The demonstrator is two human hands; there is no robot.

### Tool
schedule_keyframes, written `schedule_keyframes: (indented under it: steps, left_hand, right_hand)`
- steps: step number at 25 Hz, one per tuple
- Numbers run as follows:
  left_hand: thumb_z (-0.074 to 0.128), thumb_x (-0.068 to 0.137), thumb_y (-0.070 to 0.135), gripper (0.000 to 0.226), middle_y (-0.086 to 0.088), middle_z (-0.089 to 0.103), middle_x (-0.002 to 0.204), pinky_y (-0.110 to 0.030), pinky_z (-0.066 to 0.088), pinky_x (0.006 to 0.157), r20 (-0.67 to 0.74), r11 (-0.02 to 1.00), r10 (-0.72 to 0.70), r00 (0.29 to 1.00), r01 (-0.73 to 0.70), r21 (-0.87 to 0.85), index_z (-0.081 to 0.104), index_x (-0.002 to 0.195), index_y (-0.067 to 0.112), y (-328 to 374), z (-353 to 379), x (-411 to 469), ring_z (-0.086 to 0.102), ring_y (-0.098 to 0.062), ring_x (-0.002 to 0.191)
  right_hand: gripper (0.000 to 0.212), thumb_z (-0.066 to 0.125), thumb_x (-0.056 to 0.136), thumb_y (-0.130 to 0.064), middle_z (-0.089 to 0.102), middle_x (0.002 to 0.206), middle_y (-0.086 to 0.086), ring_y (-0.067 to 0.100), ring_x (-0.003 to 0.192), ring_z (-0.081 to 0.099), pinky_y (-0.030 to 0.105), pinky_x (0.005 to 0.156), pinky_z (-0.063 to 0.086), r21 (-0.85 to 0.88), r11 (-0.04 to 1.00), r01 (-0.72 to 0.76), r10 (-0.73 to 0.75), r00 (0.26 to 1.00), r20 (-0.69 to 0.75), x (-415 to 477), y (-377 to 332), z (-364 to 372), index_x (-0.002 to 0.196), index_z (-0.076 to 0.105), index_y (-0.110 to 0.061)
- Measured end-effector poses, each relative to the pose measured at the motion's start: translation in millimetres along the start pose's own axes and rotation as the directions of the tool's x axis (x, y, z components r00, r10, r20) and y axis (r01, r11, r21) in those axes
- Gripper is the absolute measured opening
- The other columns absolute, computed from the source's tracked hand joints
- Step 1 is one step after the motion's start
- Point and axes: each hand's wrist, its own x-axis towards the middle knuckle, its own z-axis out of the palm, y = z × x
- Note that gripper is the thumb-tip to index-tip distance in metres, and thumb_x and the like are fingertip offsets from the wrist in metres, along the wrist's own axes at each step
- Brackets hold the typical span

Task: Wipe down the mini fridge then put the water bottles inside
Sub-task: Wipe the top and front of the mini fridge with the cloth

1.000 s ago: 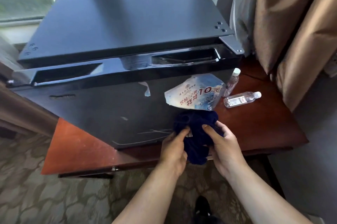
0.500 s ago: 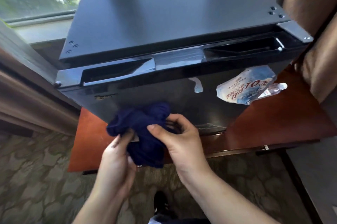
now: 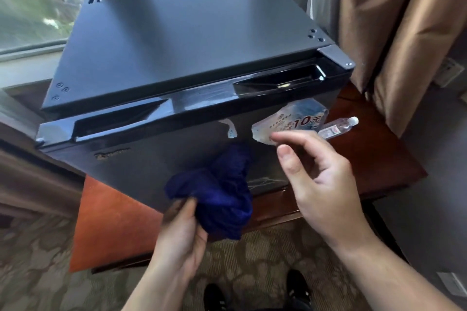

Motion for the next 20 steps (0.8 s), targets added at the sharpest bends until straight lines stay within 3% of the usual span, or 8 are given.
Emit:
schedule_keyframes:
  steps: [3, 6, 9, 12, 13, 15, 18, 20]
  left_hand:
    - [0.045, 0.107, 0.007, 0.027, -0.021, 0.074, 0.121, -0.037, 0.06, 0.09, 0.012, 0.998, -0.016, 1.0, 0.017, -0.057, 0.066, 0.123, 0.001, -6, 25, -3, 0.076, -0.022, 0.096]
    - [0.043, 0.109, 0.009, 0.03, -0.02, 0.075, 0.122, -0.033, 0.061, 0.089, -0.007, 0.993, -0.032, 0.999, 0.031, -0.117, 0.065, 0.128, 0.002, -9, 35, -2, 0.079, -0.021, 0.097]
    - [0.043, 0.11, 0.013, 0.035, -0.023, 0.072, 0.128, -0.037, 0.059, 0.091, -0.039, 0.984, -0.064, 0.997, 0.056, -0.17, 0.059, 0.138, -0.001, -13, 38, -3, 0.074, -0.027, 0.11]
    - [0.043, 0.109, 0.011, 0.034, -0.025, 0.071, 0.128, -0.037, 0.06, 0.09, -0.051, 0.99, -0.043, 0.998, 0.036, -0.137, 0.06, 0.136, -0.002, -20, 42, -9, 0.076, -0.024, 0.101]
    - [0.044, 0.108, 0.008, 0.032, -0.025, 0.073, 0.122, -0.036, 0.061, 0.088, -0.046, 0.993, -0.04, 0.998, 0.034, -0.114, 0.063, 0.132, -0.002, -23, 45, -11, 0.078, -0.022, 0.093]
    - [0.047, 0.105, 0.008, 0.028, -0.019, 0.079, 0.105, -0.037, 0.066, 0.081, -0.016, 0.996, -0.072, 0.997, 0.071, -0.057, 0.068, 0.121, 0.0, -28, 53, -12, 0.079, -0.021, 0.083]
    - [0.053, 0.101, 0.017, 0.029, -0.016, 0.079, 0.111, -0.04, 0.06, 0.086, 0.041, 0.979, -0.193, 0.98, 0.195, -0.055, 0.07, 0.121, 0.005, -37, 60, -11, 0.075, -0.027, 0.097]
    - [0.057, 0.1, 0.021, 0.026, -0.014, 0.079, 0.113, -0.041, 0.058, 0.086, 0.037, 0.97, -0.235, 0.971, 0.237, -0.054, 0.071, 0.116, 0.007, -49, 63, -6, 0.072, -0.029, 0.102]
  right_hand:
    - [0.03, 0.061, 0.1, -0.014, 0.068, 0.126, -0.012, 0.006, 0.127, 0.059, 0.017, 0.106, 0.042, -0.012, 0.999, 0.048, -0.047, 0.99, 0.133, 20, 9, -2, 0.129, 0.069, -0.017]
    - [0.033, 0.06, 0.1, -0.011, 0.066, 0.129, -0.012, 0.005, 0.129, 0.058, 0.019, 0.11, 0.041, 0.058, 0.997, 0.044, -0.055, 0.977, 0.206, 29, 18, -5, 0.131, 0.068, -0.019]
    - [0.032, 0.069, 0.095, -0.017, 0.068, 0.127, -0.014, 0.004, 0.127, 0.059, 0.022, 0.109, 0.045, 0.076, 0.997, -0.016, 0.003, 0.986, 0.167, 13, 30, -10, 0.127, 0.07, -0.024]
    - [0.069, 0.08, 0.082, -0.04, 0.057, 0.141, -0.019, -0.002, 0.134, 0.051, 0.018, 0.112, 0.039, 0.035, 0.982, -0.188, 0.174, 0.954, 0.243, -20, 44, -2, 0.144, 0.051, -0.033]
    - [0.082, 0.082, 0.08, -0.041, 0.053, 0.143, -0.022, -0.007, 0.134, 0.049, 0.016, 0.112, 0.038, 0.077, 0.956, -0.284, 0.247, 0.916, 0.316, -28, 49, 4, 0.151, 0.041, -0.037]
    - [0.083, 0.082, 0.083, -0.029, 0.06, 0.138, -0.018, -0.002, 0.128, 0.058, 0.027, 0.11, 0.047, 0.275, 0.841, -0.466, 0.367, 0.865, 0.343, -30, 65, 14, 0.151, 0.037, -0.042]
    - [0.054, 0.078, 0.088, -0.017, 0.072, 0.125, 0.001, 0.022, 0.115, 0.07, 0.053, 0.093, 0.059, 0.455, 0.621, -0.638, 0.583, 0.764, 0.276, -20, 97, 20, 0.133, 0.055, -0.036]
    - [0.038, 0.074, 0.091, -0.012, 0.074, 0.121, 0.007, 0.023, 0.105, 0.074, 0.05, 0.079, 0.063, 0.482, 0.509, -0.713, 0.682, 0.676, 0.28, -13, 119, 16, 0.122, 0.06, -0.028]
